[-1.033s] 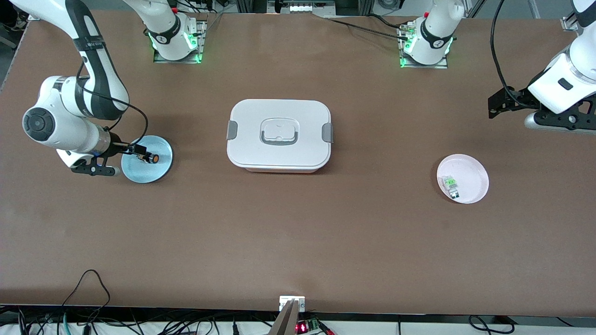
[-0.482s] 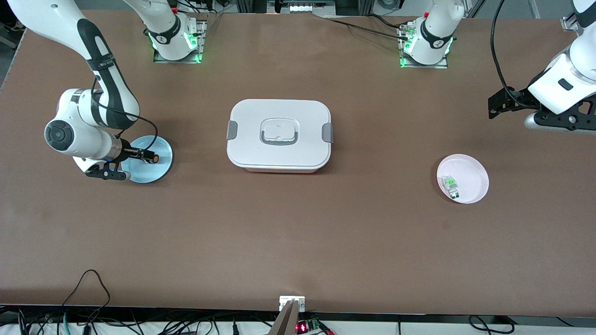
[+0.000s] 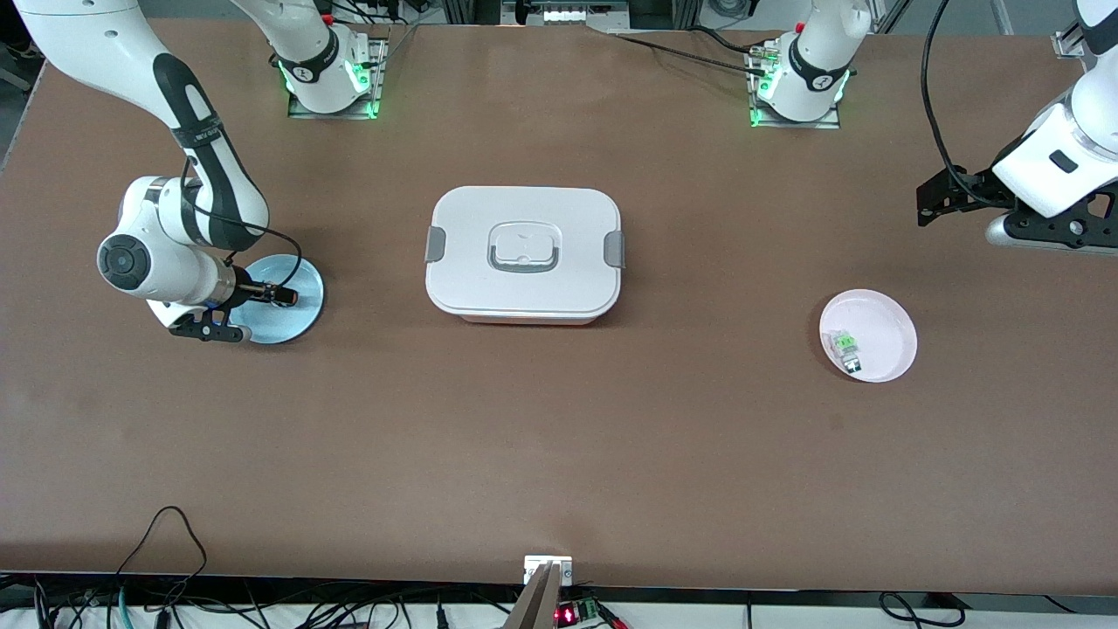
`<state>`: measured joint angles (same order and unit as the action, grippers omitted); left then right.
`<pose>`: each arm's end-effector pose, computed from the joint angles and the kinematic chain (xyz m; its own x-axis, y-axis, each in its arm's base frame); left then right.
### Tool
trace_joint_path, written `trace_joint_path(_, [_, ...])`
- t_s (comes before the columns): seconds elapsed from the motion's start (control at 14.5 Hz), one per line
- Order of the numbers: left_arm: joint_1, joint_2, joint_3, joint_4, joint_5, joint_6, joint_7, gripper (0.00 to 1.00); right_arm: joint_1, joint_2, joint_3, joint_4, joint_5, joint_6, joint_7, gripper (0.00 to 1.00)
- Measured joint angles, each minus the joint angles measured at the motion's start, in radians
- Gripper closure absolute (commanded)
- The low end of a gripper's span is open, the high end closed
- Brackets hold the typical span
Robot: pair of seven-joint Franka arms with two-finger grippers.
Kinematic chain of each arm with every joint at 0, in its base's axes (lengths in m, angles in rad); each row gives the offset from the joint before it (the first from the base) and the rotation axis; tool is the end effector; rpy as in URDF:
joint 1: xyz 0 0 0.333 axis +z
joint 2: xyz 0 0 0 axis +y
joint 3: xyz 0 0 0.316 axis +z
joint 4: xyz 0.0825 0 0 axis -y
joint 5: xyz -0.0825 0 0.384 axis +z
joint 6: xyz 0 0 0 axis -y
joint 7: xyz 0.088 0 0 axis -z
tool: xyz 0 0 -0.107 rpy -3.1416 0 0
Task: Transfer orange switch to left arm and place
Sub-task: 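Lower the right gripper and close it on the orange switch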
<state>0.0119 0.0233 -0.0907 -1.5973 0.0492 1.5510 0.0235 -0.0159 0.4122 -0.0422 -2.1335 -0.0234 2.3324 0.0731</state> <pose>0.5565 -0.0380 0.5976 0.9924 -0.1011 -0.0705 -0.1044 -0.9935 -0.0454 0.5484 -0.0327 0.1950 0.9713 -0.1136 -0.2090 -0.1064 -0.9933 0.0454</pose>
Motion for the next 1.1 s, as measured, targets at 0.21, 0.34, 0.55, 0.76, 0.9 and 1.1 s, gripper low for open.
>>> trace_joint_path(0.21, [0.000,0.000,0.000,0.000,0.000,0.000,0.000,0.00,0.000,0.011,0.000,-0.007,0.000,0.024,0.000,0.00])
trace_joint_path(0.34, [0.000,0.000,0.000,0.000,0.000,0.000,0.000,0.00,0.000,0.018,0.000,-0.030,0.000,0.068,0.000,0.00])
trace_joint_path(0.55, [0.000,0.000,0.000,0.000,0.000,0.000,0.000,0.00,0.000,0.021,0.000,-0.063,0.000,0.112,0.000,0.00])
trace_joint_path(0.76, [0.000,0.000,0.000,0.000,0.000,0.000,0.000,0.00,0.000,0.021,0.000,-0.066,0.000,0.115,0.000,0.02])
trace_joint_path(0.9, [0.000,0.000,0.000,0.000,0.000,0.000,0.000,0.00,0.000,0.021,0.000,-0.066,0.000,0.115,0.000,0.03])
trace_joint_path(1.1, [0.000,0.000,0.000,0.000,0.000,0.000,0.000,0.00,0.000,0.021,0.000,-0.067,0.000,0.115,0.001,0.03])
